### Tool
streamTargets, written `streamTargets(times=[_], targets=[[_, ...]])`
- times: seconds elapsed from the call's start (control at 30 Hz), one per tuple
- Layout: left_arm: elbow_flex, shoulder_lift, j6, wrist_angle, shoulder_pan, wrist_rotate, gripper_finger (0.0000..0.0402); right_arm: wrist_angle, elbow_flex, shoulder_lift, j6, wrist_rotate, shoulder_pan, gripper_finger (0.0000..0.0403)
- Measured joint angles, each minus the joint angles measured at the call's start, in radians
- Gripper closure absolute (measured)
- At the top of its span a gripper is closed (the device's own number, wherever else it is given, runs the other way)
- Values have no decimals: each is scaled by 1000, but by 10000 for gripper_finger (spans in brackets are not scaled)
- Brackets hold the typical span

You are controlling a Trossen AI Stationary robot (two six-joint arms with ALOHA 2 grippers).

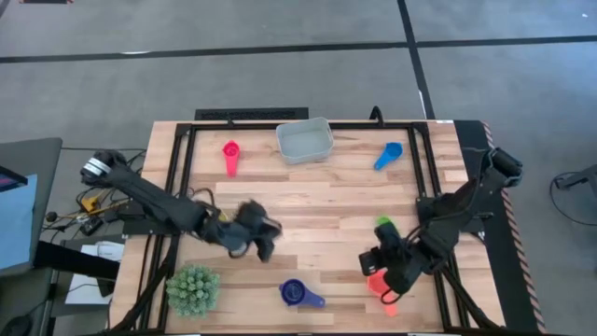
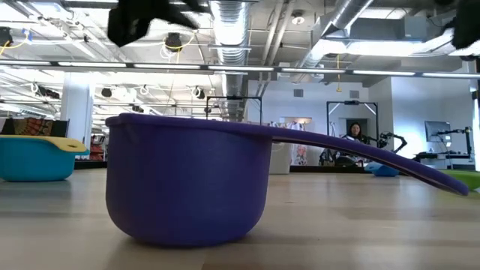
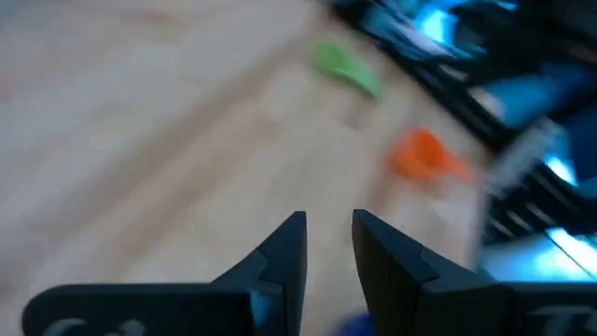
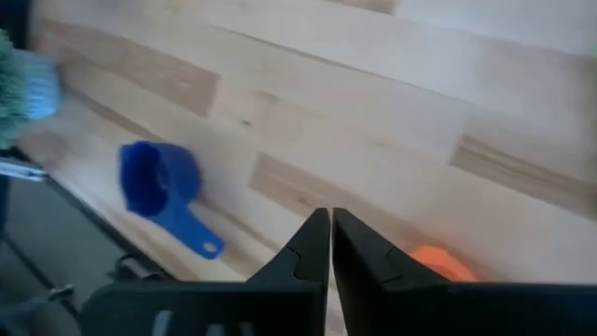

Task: Nest measuring cups in basket
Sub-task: Stack the violet measuring cup on the yellow measuring cup

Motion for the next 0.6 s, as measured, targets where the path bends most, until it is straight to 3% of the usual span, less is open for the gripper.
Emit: streamTargets(times=[0.2,0.37,0.6], targets=[[25,135,-35,26,-56,55,324,-56,14,-1,60,-66,32,357],[55,206,-26,23,-59,200,320,-128,65,0,65,-116,61,357],[104,219,27,-26,-32,246,290,-473,277,-1,123,-141,118,356]])
